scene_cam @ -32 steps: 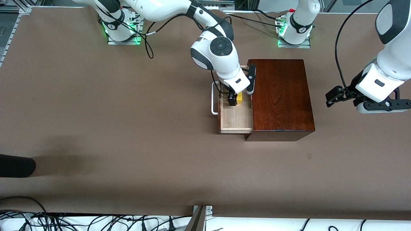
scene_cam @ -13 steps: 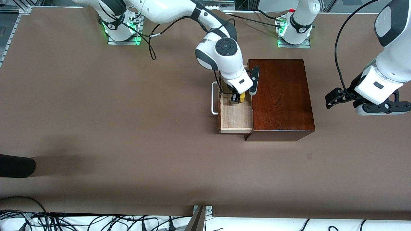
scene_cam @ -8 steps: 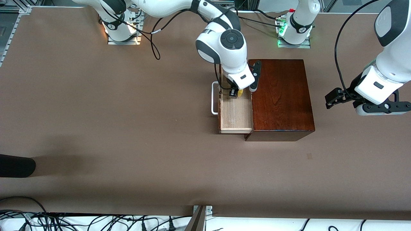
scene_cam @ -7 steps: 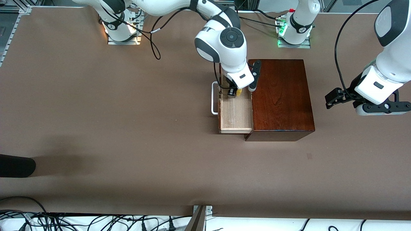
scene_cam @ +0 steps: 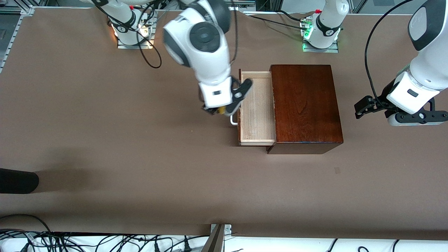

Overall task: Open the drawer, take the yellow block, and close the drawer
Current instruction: 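Lift the yellow cube out of the drawer with the right gripper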

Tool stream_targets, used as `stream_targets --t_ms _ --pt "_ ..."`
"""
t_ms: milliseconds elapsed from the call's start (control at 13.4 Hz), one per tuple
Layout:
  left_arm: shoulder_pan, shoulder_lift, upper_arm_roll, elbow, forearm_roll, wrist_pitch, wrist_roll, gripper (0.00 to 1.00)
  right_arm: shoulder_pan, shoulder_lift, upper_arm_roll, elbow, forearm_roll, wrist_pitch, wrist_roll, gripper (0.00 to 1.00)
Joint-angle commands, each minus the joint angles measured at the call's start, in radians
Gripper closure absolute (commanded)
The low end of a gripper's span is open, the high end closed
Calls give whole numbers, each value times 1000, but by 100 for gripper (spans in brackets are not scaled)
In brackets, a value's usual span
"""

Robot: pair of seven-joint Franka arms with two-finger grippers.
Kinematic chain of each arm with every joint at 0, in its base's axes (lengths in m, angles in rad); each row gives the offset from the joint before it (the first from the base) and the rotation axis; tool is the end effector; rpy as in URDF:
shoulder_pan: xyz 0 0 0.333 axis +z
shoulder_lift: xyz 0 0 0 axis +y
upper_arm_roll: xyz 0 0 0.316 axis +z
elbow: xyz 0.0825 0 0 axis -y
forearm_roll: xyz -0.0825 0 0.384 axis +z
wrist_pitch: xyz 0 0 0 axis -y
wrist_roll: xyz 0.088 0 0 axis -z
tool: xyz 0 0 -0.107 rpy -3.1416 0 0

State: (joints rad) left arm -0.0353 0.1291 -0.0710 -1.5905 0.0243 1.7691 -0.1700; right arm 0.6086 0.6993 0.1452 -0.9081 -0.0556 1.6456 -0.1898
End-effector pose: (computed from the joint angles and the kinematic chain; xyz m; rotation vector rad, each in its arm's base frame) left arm 0.6047 -0.0600 0.5581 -3.1313 -0.0945 -0.0805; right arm 0.5730 0.4758 0.4894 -2.7782 -1.3605 -0.0496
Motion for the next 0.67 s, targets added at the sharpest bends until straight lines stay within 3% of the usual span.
stream_targets --t_ms 0,149,298,597 --pt "-5 18 0 37 20 -14 12 0 -114 -43 11 -26 31 -87 15 100" --pt "-5 18 0 37 19 -14 10 0 -122 -98 -56 -102 20 -89 30 100" --pt "-5 18 0 38 22 -14 12 0 -122 -180 -107 -248 25 -31 55 100" --pt "-3 18 0 50 22 -14 3 0 -122 -439 -216 -767 34 282 75 100"
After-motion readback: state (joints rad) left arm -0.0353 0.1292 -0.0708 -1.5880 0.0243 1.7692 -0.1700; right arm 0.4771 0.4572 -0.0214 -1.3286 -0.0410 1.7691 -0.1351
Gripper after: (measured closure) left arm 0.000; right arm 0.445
